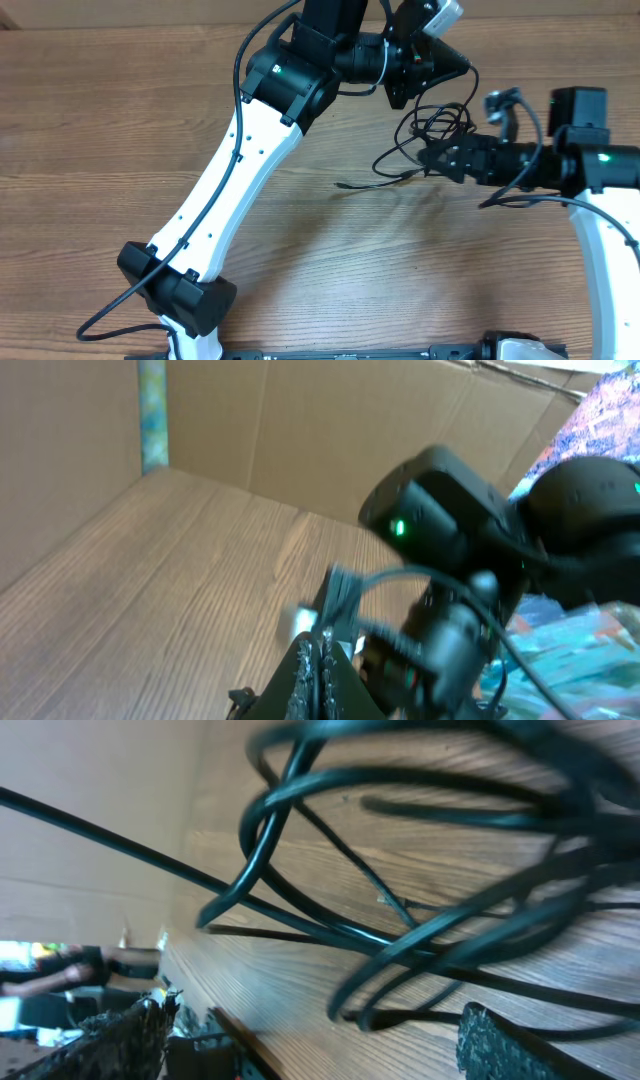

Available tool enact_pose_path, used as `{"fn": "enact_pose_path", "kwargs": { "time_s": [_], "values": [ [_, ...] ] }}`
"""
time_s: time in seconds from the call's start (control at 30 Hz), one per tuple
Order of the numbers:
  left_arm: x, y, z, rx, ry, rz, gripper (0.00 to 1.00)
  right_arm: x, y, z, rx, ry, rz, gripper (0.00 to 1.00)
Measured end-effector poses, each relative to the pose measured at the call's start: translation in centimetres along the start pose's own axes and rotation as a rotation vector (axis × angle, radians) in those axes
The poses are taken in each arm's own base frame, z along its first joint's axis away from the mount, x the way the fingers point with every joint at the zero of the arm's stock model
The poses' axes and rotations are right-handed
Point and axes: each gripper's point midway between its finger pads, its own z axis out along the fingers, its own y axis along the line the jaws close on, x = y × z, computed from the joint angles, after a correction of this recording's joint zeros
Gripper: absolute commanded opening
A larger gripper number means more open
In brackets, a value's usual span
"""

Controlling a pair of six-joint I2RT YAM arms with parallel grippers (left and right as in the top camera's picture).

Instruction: Untangle cables

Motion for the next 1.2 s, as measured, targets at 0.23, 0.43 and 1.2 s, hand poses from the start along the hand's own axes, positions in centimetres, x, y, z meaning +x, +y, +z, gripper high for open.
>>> {"fn": "enact_pose_path", "kwargs": {
  "time_s": [0.23,0.43,1.2],
  "values": [
    [-0.3,0.0,0.0,0.000,-0.010,-0.023,0.04,0.0,-0.7,1.2,0.106,0.014,-0.013,0.42],
    [-0.3,0.0,0.0,0.000,-0.011,-0.046,0.04,-0.6,-1.2,1.2,0.138,-0.010,-0.019,0.28],
    [-0.3,0.0,0.0,0.001,-0.012,-0.174,0.04,-1.2,-1.1,2.4,0.131,-0.005,-0.051,0.04]
  ]
}}
